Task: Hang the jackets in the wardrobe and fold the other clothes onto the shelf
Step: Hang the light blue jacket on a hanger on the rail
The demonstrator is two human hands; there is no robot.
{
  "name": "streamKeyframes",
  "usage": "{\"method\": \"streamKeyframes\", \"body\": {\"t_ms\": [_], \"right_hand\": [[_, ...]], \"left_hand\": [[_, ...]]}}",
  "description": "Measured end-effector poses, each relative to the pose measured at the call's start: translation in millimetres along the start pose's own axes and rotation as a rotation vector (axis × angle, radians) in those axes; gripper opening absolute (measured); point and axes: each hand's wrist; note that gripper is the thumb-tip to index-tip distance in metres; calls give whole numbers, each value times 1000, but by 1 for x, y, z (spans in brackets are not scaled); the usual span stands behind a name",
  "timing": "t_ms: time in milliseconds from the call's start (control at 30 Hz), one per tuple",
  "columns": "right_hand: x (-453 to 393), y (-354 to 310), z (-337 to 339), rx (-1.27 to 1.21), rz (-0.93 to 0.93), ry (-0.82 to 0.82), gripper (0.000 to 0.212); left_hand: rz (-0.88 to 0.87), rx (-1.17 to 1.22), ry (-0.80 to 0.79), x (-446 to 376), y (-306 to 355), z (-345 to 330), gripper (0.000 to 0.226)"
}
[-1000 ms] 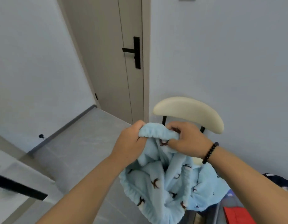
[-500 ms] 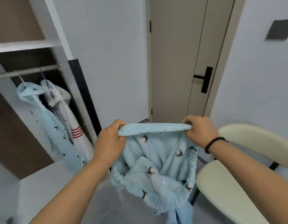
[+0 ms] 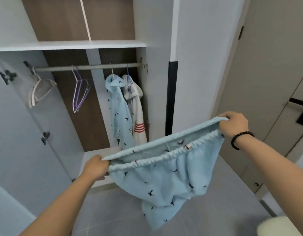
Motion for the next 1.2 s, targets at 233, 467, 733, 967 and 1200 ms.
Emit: {"method": "streamKeyframes", "body": {"t_ms": [233, 467, 733, 967, 1200], "right_hand": [[-23, -45, -59, -204, 37, -207, 36], [-49, -63, -75, -276, 85, -409, 33], [-62, -50, -96, -233, 270, -627, 23], [-68, -40, -109, -23, 524, -839, 50], [-55, -38, -119, 356, 589, -962, 51]], "left_hand": [[-97, 139, 31, 1, 28, 0, 18], [-78, 459, 212, -22, 66, 18, 24], [15, 568, 327, -41, 50, 34, 7], [-3, 571, 491, -42, 24, 49, 37], [-138, 592, 502, -41, 18, 45, 36]]}}
Point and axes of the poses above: each hand's wrist, its own x-axis away from the middle knuckle, its own z-axis out of the back of the hand, y = z × x, and after that the axes turned 6 degrees about -y, right-handed
